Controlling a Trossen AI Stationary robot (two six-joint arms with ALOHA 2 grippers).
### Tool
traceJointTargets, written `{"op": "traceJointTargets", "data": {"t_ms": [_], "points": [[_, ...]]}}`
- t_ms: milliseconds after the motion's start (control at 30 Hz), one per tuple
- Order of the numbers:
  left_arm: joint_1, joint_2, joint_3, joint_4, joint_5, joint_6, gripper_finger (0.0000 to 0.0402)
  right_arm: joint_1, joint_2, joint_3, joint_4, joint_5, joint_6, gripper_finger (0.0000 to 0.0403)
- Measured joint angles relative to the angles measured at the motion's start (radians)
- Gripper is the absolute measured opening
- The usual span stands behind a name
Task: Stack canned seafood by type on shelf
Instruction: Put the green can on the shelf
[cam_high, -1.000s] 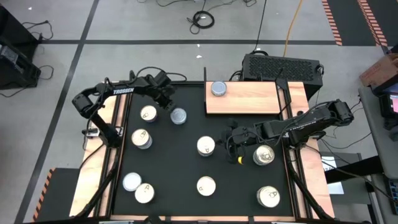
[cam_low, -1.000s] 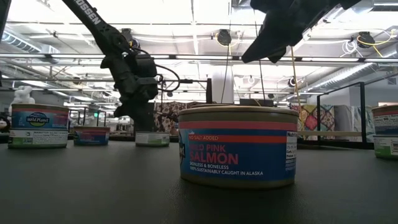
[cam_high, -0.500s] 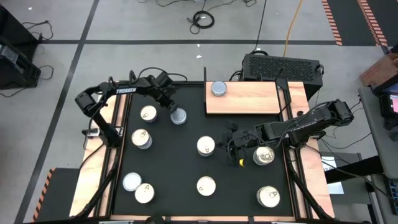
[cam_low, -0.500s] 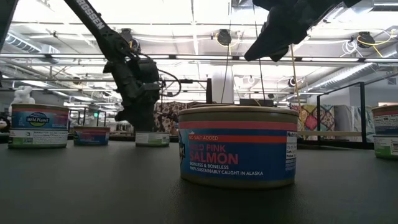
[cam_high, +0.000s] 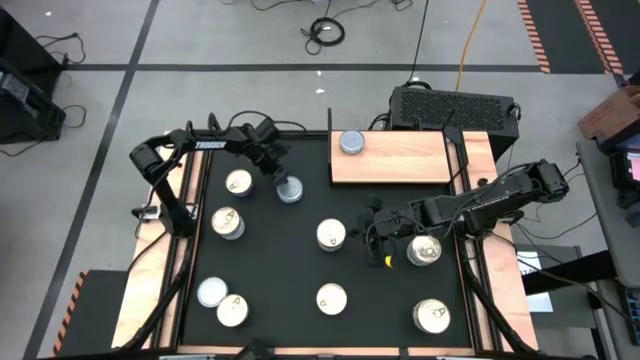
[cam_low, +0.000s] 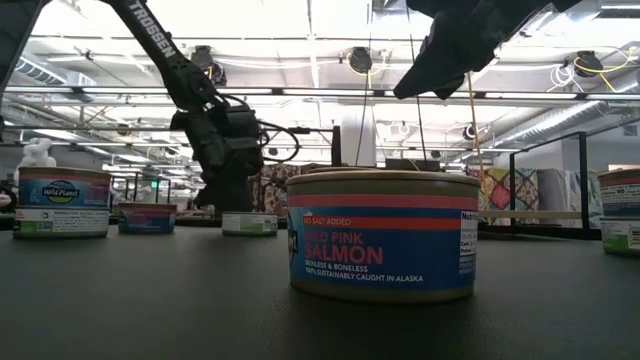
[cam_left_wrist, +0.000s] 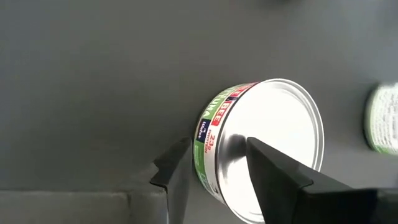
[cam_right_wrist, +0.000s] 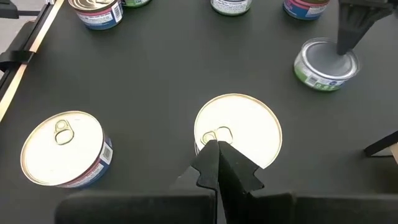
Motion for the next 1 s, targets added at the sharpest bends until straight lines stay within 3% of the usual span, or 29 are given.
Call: {"op": "traceJointTargets", "data": {"t_ms": [367,800,1000], "points": [[0.003,-0.004,0.000,0.001,0.013,-0.005,0.0010,0.000,0.000,0.000,0.000,0.000,0.004,0.0000],[-0.030,0.002,-0.002,0.004,0.130,-0.038,0.0001,0.007,-0.033,0.000,-0.108,0.005,0.030,0.0000],[-0.062,-0.008,-0.002,0.054,0.238,-0.093,0.0001,0.023,-0.045,0.000,-0.128,0.004,0.031,0.0000]]}}
